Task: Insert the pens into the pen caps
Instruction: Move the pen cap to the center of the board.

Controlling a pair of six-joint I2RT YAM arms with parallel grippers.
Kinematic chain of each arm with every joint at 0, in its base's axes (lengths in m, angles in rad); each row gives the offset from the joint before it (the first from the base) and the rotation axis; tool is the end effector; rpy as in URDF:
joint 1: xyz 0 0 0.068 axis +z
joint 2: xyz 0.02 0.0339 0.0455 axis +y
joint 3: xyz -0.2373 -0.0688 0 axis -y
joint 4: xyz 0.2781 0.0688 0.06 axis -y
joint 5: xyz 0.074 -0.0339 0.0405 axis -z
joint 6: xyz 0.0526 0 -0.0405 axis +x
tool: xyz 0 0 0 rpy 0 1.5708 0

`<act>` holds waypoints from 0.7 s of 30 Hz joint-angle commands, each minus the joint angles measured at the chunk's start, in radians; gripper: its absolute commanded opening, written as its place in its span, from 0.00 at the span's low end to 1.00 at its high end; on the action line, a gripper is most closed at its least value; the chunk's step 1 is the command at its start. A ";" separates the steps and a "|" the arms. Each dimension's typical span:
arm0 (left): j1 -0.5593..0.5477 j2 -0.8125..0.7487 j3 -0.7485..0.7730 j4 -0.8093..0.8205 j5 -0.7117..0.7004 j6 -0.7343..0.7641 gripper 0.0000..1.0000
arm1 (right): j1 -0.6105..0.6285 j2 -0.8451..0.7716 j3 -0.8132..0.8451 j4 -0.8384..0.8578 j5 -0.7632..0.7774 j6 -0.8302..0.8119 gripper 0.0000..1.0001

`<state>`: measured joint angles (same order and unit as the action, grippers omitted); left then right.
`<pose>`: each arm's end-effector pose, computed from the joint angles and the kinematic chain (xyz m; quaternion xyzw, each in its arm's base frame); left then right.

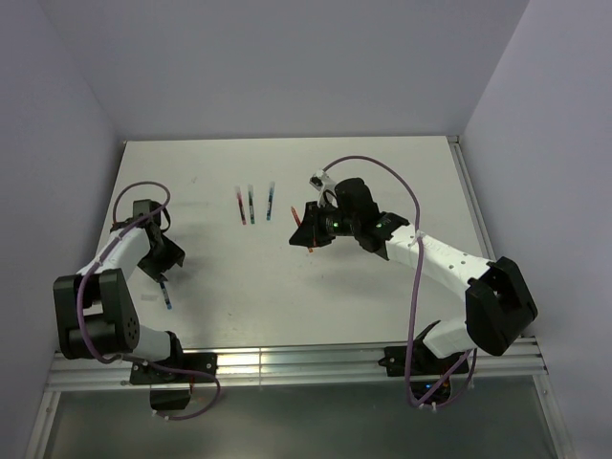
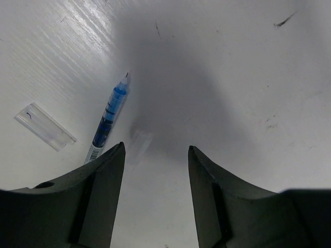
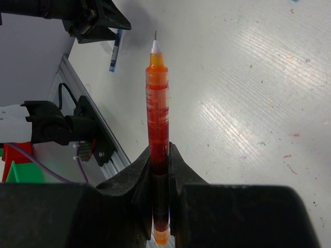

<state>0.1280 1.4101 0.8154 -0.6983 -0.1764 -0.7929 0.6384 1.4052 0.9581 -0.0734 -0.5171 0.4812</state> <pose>0.2770 0.0450 0.1207 -0.4493 0.8784 0.0375 0.1588 0.2748 0.2363 0.2219 -0.1935 0.8238 0.4448 0.2932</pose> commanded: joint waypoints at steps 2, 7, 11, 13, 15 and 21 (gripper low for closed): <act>0.016 0.021 -0.007 0.031 0.028 0.023 0.57 | -0.009 -0.011 0.002 0.032 0.000 -0.016 0.00; 0.032 0.041 -0.007 0.040 0.044 0.034 0.57 | -0.013 -0.009 0.002 0.034 0.000 -0.018 0.00; 0.033 0.058 -0.005 0.042 0.052 0.038 0.56 | -0.014 -0.011 0.002 0.032 0.000 -0.020 0.00; 0.033 0.064 -0.007 0.048 0.058 0.040 0.55 | -0.014 -0.011 0.002 0.032 0.000 -0.020 0.00; 0.035 0.070 -0.009 0.051 0.061 0.043 0.55 | -0.016 -0.011 0.001 0.034 0.002 -0.020 0.00; 0.033 0.072 -0.012 0.057 0.074 0.046 0.54 | -0.019 -0.006 0.004 0.034 -0.001 -0.018 0.00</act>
<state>0.1585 1.4837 0.8062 -0.6609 -0.1219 -0.7662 0.6296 1.4052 0.9581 -0.0738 -0.5171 0.4778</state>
